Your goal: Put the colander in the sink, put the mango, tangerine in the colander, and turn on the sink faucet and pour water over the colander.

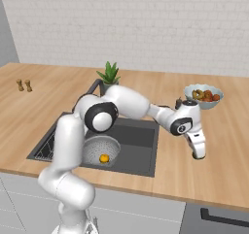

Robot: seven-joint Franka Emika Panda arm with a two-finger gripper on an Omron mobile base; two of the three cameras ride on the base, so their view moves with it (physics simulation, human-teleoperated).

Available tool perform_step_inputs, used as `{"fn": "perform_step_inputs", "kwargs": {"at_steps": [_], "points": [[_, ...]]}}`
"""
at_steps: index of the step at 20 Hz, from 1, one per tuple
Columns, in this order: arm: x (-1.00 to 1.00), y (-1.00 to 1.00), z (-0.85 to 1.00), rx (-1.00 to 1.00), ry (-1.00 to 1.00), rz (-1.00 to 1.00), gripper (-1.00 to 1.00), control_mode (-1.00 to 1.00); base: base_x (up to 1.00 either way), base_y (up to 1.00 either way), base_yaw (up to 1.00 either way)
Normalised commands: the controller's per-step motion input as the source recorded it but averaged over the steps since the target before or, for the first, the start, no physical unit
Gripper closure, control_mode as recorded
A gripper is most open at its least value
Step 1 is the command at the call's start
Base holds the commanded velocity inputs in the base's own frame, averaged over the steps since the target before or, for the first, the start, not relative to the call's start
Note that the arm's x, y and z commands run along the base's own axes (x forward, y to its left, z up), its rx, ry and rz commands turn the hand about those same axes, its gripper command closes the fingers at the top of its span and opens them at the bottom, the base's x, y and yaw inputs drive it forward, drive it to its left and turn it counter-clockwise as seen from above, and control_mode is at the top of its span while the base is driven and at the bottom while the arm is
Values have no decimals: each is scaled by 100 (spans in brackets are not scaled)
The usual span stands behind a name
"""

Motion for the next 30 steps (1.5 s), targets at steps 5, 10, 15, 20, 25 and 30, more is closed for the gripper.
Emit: {"fn": "perform_step_inputs", "kwargs": {"at_steps": [5, 10, 15, 20, 25, 30], "points": [[14, -19, -25, 0, 0, 0, -100, -100, 0, 0, 0], [11, -11, -20, 0, 0, 0, -100, -100, 0, 0, 0], [8, -2, -21, 0, 0, 0, -100, -100, 0, 0, 0], [13, 0, -21, 0, 0, 0, 100, -100, 0, 0, 0], [2, -1, -21, 0, 0, 1, 100, -100, 0, 0, 0], [-22, 16, -2, 0, -5, 9, 100, -100, 0, 0, 0]]}}
